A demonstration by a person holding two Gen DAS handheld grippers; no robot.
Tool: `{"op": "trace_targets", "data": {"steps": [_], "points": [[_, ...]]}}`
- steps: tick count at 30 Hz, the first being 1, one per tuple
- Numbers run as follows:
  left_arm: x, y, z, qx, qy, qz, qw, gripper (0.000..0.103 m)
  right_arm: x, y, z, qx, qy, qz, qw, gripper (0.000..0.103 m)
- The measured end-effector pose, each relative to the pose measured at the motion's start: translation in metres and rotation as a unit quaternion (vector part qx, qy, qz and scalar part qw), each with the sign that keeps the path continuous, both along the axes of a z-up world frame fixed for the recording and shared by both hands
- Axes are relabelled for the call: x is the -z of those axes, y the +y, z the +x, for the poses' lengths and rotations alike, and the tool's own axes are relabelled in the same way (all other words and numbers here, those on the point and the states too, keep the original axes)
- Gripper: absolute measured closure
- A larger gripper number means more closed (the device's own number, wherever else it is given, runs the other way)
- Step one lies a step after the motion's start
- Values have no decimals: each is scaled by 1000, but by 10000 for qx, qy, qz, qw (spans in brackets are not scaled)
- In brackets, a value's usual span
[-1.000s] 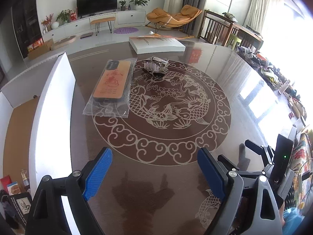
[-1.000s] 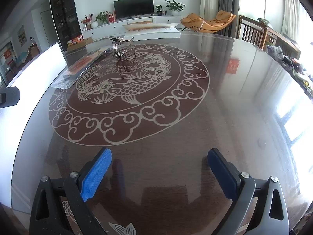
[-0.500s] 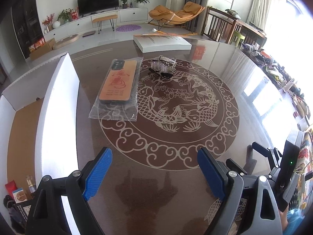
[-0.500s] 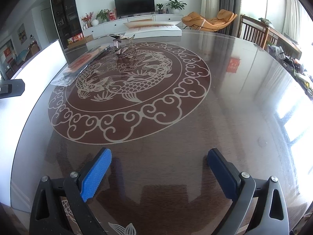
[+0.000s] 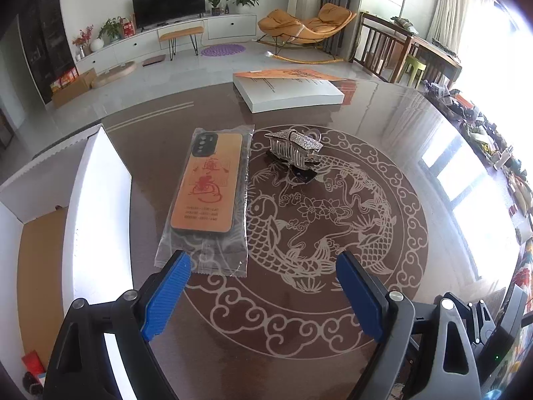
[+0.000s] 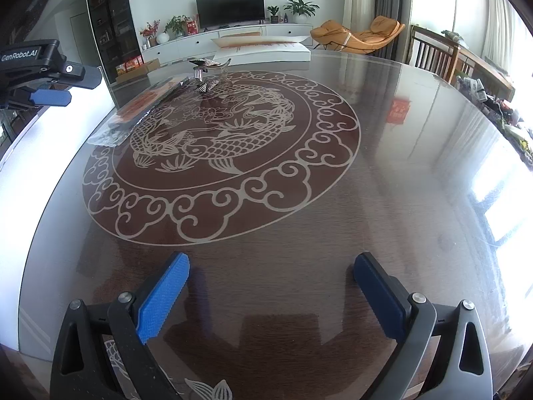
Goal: Organize objects
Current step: 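Reach the left tool to the bagged orange phone case and close on it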
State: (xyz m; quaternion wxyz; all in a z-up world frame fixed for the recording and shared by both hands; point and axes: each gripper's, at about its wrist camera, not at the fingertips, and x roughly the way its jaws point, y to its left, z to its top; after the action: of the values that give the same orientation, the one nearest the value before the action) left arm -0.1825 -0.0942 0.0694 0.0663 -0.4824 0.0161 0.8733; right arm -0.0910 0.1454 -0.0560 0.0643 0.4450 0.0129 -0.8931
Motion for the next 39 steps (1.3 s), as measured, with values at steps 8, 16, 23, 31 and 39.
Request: {"op": "trace_targets", "data": {"steps": [8, 16, 23, 31, 39], "points": [[13, -1, -11, -17, -133, -16, 9999, 14, 1, -1, -1, -40, -16, -19, 10000, 2], [16, -9, -13, -71, -147, -27, 9999, 14, 1, -2, -1, -44, -14, -32, 10000, 1], [15, -11, -19, -46, -109, 28, 9999, 14, 1, -1, -1, -43, -14, -36, 10000, 1], [19, -11, -29, 5, -108, 192, 9998, 14, 0, -1, -1, -53, -7, -84, 10000, 1], [31, -2, -67, 497, -255, 31, 9984, 14, 0, 0, -1, -74, -19, -76, 9999, 0]]}}
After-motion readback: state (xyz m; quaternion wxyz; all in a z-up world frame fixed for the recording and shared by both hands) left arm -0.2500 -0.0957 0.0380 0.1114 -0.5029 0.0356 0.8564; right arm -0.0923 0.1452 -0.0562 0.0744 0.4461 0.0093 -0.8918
